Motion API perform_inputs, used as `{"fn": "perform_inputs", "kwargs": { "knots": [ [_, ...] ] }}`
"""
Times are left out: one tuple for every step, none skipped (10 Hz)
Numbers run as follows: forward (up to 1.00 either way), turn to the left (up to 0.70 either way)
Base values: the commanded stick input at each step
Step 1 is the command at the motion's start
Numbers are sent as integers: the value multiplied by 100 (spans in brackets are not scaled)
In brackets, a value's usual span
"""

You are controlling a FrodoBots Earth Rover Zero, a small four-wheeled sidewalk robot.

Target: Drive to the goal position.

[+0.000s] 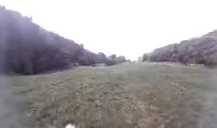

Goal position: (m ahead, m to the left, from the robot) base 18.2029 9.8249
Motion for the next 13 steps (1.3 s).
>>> {"fn": "perform_inputs", "kwargs": {
  "knots": [
    [70, 0],
    [70, 0],
    [70, 0],
    [70, 0],
    [70, 0],
    [70, 0],
    [70, 0],
    [70, 0],
    [70, 0],
    [70, 0],
    [70, 0],
    [70, 0],
    [70, 0]
  ]
}}
